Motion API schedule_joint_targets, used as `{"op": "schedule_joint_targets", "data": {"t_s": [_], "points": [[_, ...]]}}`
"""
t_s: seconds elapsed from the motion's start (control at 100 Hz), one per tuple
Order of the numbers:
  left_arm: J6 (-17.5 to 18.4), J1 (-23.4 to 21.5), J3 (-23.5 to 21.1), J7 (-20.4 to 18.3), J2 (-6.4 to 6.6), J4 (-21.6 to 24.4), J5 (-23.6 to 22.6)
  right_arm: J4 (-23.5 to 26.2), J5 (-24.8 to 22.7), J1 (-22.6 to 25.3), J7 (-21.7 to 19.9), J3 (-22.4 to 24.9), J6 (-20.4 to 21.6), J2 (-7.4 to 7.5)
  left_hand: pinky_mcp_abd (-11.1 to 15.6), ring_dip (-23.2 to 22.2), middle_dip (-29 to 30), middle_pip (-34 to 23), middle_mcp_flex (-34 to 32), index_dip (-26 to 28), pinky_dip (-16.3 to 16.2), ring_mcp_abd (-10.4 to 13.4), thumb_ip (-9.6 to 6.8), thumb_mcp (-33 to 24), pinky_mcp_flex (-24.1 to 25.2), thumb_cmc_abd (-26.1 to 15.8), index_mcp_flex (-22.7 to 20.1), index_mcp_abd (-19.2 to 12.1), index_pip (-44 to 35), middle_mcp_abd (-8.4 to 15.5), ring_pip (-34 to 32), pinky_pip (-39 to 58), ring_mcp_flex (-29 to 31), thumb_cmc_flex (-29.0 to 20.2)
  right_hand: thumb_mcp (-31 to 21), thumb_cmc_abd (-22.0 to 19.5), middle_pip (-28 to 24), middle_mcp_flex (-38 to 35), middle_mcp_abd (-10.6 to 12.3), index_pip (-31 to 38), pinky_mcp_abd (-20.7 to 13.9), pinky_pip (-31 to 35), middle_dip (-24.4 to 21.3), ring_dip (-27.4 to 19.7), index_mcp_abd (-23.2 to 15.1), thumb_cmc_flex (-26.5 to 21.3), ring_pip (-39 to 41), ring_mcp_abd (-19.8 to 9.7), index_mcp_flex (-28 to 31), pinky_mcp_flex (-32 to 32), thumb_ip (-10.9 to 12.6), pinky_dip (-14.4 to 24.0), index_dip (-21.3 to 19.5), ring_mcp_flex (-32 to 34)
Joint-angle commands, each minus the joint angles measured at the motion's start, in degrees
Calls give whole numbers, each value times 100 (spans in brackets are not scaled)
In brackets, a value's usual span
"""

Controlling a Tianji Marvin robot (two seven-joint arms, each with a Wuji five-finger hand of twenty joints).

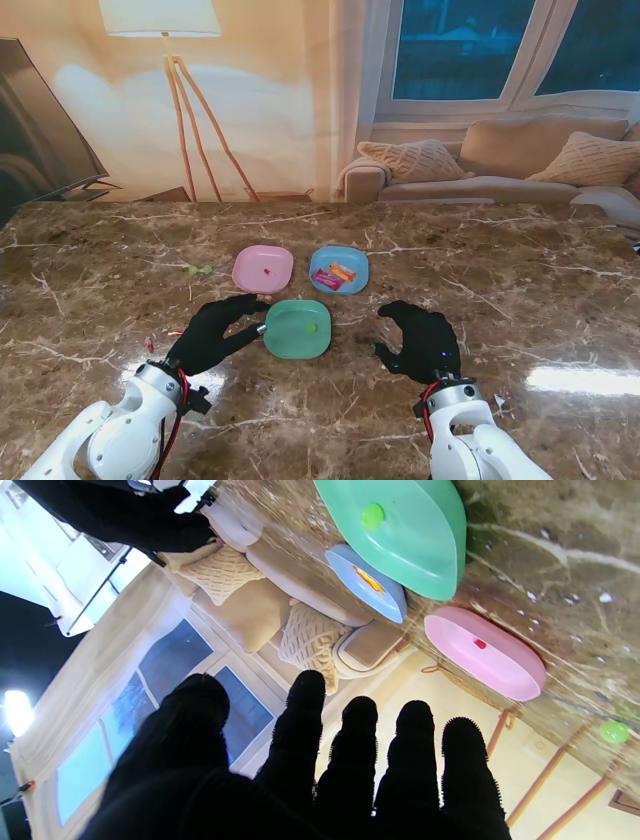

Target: Portion candies into small dishes

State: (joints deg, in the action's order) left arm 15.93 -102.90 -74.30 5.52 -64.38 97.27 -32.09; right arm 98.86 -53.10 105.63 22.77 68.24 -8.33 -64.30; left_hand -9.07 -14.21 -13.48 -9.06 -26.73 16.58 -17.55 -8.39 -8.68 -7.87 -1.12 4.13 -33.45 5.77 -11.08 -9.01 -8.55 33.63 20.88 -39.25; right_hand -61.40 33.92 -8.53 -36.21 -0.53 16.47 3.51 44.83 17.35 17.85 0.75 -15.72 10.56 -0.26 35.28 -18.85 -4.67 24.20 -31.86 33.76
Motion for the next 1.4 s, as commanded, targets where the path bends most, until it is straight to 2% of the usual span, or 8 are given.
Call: {"op": "schedule_joint_targets", "data": {"t_s": [0.0,0.39,0.52,0.55,0.67,0.8,1.08,1.39], "points": [[-132,97,-119,-119,54,202,63,0,65,43,-18,-14,-52,-42,-61,-5,7,16,155,-59,-14,6,58,27,-26,-70,154,32,86,-7,83,30,-10,-133,105,-18,129,148,-50,-36,-14,-128,-124,-170,-94,154,-80,73,-142,79,89,-127,80,-68],[-979,934,-688,-1440,289,278,-370,-155,287,-142,214,-148,-104,-120,-269,-404,-242,-158,-10,-66,-206,-76,30,-422,-170,877,328,-15,51,114,-105,398,317,-355,123,-15,105,165,-62,-13,13,-140,-169,-183,-122,137,-69,112,-129,96,87,-124,110,-122],[-1188,1391,-710,-1934,368,-26,-301,-221,349,-210,265,-194,-124,-141,-274,-604,-422,-257,-58,-62,-324,-21,196,-1347,-180,1687,391,-98,-40,239,-119,408,407,-190,119,-10,96,158,-62,2,20,-133,-173,-183,-130,130,-63,120,-107,98,86,-116,114,-124],[-1221,1506,-701,-2048,390,-113,-328,-237,362,-225,279,-206,-128,-146,-281,-682,-474,-275,-71,-71,-394,-18,367,-1706,-184,1880,401,-126,-77,279,-132,403,431,-119,120,-9,95,157,-68,2,20,-130,-173,-181,-124,133,-59,121,-108,94,85,-114,116,-117],[-1283,1959,-583,-2354,457,-527,-461,-319,404,-290,312,-264,-144,-158,-288,-801,-564,-376,-111,-59,-507,11,523,-2195,-219,2261,394,-195,-175,359,-201,463,500,-238,122,-10,94,157,-60,9,30,-133,-178,-182,-139,135,-58,114,-100,104,83,-111,121,-123],[-1227,2441,-363,-2631,530,-1035,-690,-418,450,-360,325,-311,-159,-168,-283,-903,-662,-467,-164,-75,-726,61,900,-2863,-279,2644,369,-281,-346,451,-222,549,556,-358,121,-7,94,161,-67,16,33,-133,-182,-185,-153,130,-64,128,-95,106,83,-106,127,-149],[-1391,3174,159,-2711,572,-2038,-978,-580,549,-459,313,-324,-149,-182,-275,-1071,-798,-626,-74,-61,-922,59,1033,-3106,-466,2647,442,-262,-519,426,-404,895,698,-521,120,-12,84,161,-73,24,79,-110,-177,-169,-165,123,-45,141,-96,105,84,-76,137,-161],[-1350,3967,930,-2509,549,-3252,-887,-689,618,-546,276,-355,-131,-187,-235,-1032,-556,-411,399,-167,-852,110,946,-3167,-246,2329,783,-328,-419,584,-285,809,434,-847,124,-27,74,159,-78,35,104,-78,-163,-140,-173,131,-20,145,-87,105,86,-27,142,-162]]}}
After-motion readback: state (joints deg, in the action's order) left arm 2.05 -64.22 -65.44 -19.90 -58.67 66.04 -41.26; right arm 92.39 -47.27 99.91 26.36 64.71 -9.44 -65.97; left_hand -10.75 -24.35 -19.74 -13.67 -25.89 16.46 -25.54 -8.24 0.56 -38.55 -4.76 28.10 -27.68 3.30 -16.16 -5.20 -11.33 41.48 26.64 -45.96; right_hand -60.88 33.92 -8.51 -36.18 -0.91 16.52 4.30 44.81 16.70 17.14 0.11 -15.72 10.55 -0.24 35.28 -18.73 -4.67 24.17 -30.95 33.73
